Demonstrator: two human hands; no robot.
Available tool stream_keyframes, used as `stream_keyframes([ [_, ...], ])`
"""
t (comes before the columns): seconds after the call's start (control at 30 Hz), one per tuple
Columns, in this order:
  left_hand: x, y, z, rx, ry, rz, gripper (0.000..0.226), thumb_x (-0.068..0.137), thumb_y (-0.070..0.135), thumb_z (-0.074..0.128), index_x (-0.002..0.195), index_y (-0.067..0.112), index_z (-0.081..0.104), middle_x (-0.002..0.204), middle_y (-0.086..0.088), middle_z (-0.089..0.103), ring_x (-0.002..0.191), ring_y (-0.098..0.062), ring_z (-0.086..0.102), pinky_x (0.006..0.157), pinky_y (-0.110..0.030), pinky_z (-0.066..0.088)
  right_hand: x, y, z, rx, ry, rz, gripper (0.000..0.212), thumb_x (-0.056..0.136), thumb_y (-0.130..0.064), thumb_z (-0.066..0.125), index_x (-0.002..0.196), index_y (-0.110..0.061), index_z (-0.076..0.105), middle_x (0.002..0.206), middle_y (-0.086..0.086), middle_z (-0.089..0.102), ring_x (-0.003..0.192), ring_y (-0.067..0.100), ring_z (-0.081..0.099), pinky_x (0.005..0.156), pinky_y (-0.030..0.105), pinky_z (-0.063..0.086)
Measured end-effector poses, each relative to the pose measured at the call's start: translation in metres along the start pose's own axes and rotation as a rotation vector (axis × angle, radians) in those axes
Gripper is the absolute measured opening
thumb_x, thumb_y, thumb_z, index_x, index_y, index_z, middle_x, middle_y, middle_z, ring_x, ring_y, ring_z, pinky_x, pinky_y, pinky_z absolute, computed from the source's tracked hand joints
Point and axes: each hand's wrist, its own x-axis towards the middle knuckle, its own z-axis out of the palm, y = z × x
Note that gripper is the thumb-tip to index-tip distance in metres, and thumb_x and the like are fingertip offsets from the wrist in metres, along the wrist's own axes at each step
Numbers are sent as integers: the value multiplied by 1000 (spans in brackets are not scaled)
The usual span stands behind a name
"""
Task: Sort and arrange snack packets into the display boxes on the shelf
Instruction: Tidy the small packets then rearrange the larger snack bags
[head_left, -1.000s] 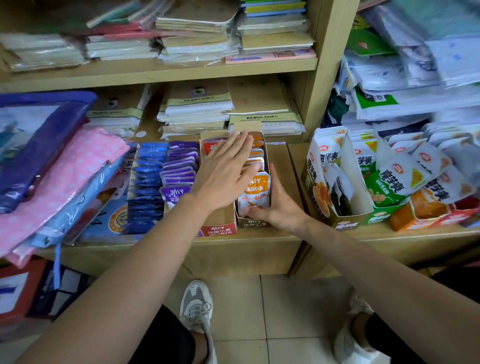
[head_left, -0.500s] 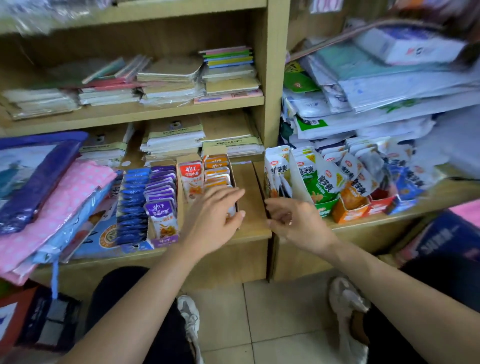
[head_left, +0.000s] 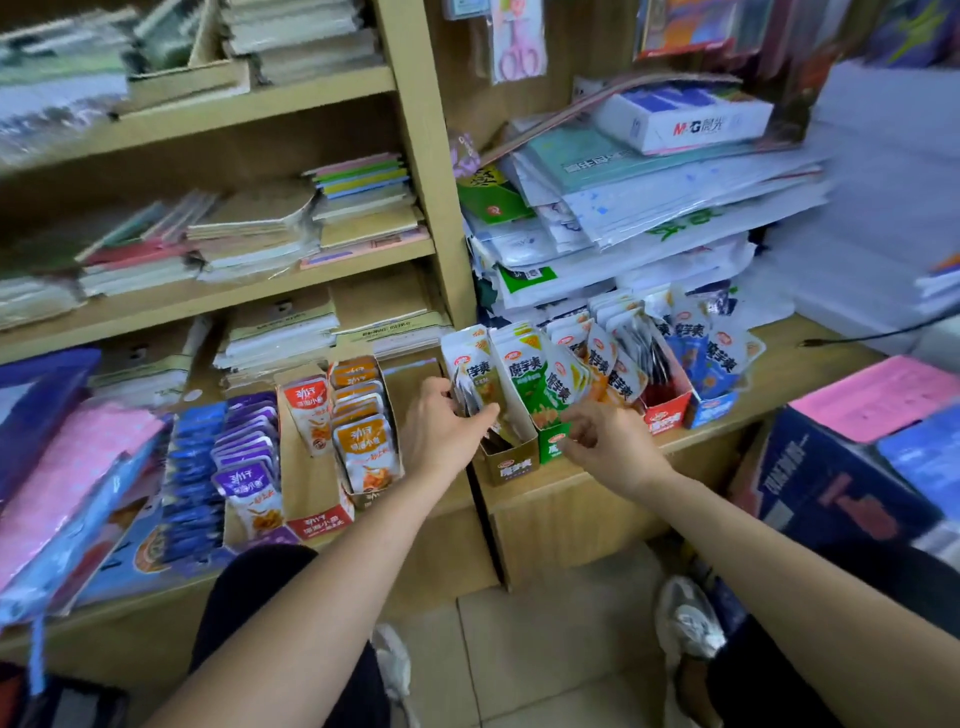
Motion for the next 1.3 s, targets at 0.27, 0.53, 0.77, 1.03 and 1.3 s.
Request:
stream_keyframes([
  [0.27, 30, -22, 4, -164, 135, 190, 6, 84, 19, 78, 83, 21, 72, 72, 13, 68, 69, -7, 66, 64, -31, 55, 46, -25, 24, 97, -35, -48, 57, 85, -26, 79, 138, -20, 57, 119, -3, 67, 90, 8, 66, 82, 32, 60],
  [0.53, 73, -19, -12, -314, -213, 408, 10, 85, 29, 79, 78, 24, 75, 70, -6, 68, 60, -14, 53, 59, -31, 40, 79, -36, 36, 136, 27, -29, 70, 78, -31, 85, 139, -27, 51, 105, -18, 56, 78, -1, 56, 63, 8, 44],
  [0.77, 102, -41, -20, -287, -251, 393, 15, 74, 37, 85, 69, 30, 73, 65, 8, 70, 58, -11, 61, 63, -47, 55, 101, -33, 26, 112, 169, -5, 31, 86, -28, 78, 115, -20, 71, 71, -10, 58, 58, 6, 52, 57, 15, 41],
  [1.03, 97, -51, -16, -340, -187, 329, 13, 82, 27, 82, 74, 30, 72, 70, 9, 74, 63, -6, 69, 64, -41, 62, 96, -44, -8, 309, 576, -20, 7, 94, -28, 68, 92, -23, 72, 65, 3, 66, 53, 19, 60, 47, 33, 45],
  [1.3, 77, -46, -22, -331, -304, 435, 14, 84, 8, 78, 80, 21, 76, 77, 10, 74, 72, -7, 69, 67, -17, 52, 108, -52, -18, 445, 685, -34, 4, 95, -21, 67, 96, -22, 72, 66, -13, 64, 65, 18, 71, 57, 30, 54],
])
